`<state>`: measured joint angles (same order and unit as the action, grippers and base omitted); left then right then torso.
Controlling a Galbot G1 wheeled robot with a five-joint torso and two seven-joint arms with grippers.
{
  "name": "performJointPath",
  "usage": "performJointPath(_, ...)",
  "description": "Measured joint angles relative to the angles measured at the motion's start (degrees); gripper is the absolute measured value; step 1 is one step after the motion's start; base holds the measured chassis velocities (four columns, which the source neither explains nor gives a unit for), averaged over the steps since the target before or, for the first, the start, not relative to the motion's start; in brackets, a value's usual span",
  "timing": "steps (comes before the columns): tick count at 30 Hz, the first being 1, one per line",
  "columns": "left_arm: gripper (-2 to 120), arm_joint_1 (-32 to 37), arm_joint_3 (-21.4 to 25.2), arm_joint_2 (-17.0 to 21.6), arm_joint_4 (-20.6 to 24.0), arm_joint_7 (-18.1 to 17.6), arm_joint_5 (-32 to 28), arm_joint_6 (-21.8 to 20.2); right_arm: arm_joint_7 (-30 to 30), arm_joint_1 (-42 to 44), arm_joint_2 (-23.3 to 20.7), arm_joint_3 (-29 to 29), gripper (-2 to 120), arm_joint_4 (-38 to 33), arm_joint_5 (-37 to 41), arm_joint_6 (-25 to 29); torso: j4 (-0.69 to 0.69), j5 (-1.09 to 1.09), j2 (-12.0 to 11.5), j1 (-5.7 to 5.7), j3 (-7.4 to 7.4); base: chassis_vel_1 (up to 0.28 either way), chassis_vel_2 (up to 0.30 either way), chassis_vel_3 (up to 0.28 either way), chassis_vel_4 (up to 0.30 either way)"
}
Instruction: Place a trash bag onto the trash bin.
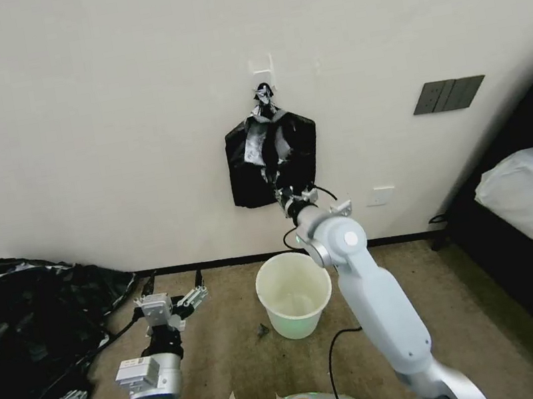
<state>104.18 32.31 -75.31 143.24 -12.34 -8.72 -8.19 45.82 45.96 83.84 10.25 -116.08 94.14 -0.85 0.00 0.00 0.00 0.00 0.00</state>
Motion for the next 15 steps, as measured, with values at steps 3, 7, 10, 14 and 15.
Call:
performJointPath(3,100,-0.11,0.09,0.07,0.0,0.0,-0.24,0.0,-0.32,2.79,-0.51,0.37,0,-1.87,-0.12,-0.13,0.0,0.0,0.0,0.0,0.0,0.0,0.0,0.0,0.0)
performJointPath(7,100,-0.19,0.12,0.1,0.0,0.0,-0.37,0.0,-0.49,4.7,-0.83,0.42,0,-3.12,-0.3,-0.27,0.0,0.0,0.0,0.0,0.0,0.0,0.0,0.0,0.0)
performJointPath(10,100,-0.29,0.22,0.22,0.0,0.0,-0.51,0.0,-0.8,7.44,-1.55,0.38,0,-4.58,-1.06,-0.67,0.0,0.0,0.0,0.0,0.0,0.0,0.0,0.0,0.0)
performJointPath(14,100,-0.54,0.41,0.61,0.0,0.01,-0.81,0.0,-1.63,11.5,-2.92,0.67,0,-6.69,-1.53,-1.0,0.0,0.0,0.0,0.0,0.0,0.0,0.0,0.0,0.0)
performJointPath(15,100,-0.58,0.41,0.66,0.0,0.01,-0.83,0.0,-1.64,11.85,-3.03,0.67,0,-6.86,-1.54,-1.01,0.0,0.0,0.0,0.0,0.0,0.0,0.0,0.0,0.0)
